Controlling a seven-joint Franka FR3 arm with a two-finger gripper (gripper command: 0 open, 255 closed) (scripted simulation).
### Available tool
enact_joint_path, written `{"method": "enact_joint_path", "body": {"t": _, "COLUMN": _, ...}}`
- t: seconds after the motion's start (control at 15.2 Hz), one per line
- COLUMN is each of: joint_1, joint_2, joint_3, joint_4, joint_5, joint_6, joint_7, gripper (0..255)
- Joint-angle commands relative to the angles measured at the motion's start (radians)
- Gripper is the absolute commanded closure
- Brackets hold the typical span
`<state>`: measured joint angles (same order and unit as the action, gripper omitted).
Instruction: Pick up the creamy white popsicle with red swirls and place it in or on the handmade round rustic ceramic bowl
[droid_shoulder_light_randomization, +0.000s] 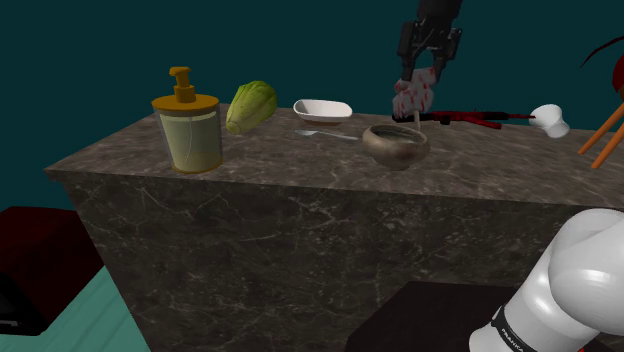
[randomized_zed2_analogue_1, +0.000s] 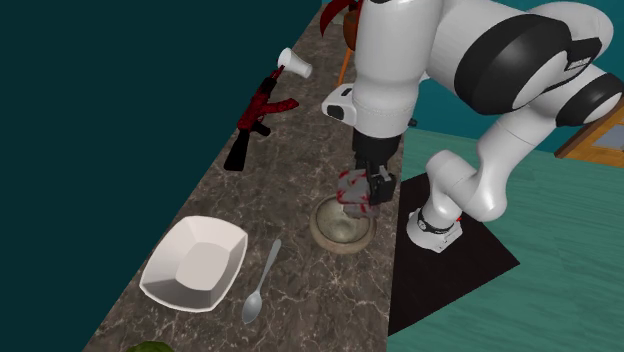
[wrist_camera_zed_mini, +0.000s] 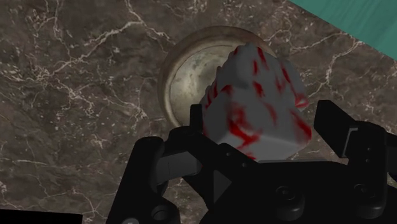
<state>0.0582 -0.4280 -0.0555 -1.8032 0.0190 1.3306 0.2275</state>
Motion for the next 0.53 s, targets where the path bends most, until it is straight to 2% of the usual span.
{"method": "enact_joint_path", "body": {"t": 0.0, "joint_1": 0.000, "joint_2": -0.007, "joint_3": 0.000, "joint_4": -0.022, "joint_5": 0.000, "joint_6": 0.016, "joint_7": -0.001, "gripper": 255}}
{"method": "enact_joint_path", "body": {"t": 0.4, "joint_1": 0.000, "joint_2": -0.007, "joint_3": 0.000, "joint_4": -0.022, "joint_5": 0.000, "joint_6": 0.016, "joint_7": -0.001, "gripper": 255}}
{"method": "enact_joint_path", "body": {"t": 0.46, "joint_1": 0.000, "joint_2": -0.007, "joint_3": 0.000, "joint_4": -0.022, "joint_5": 0.000, "joint_6": 0.016, "joint_7": -0.001, "gripper": 0}}
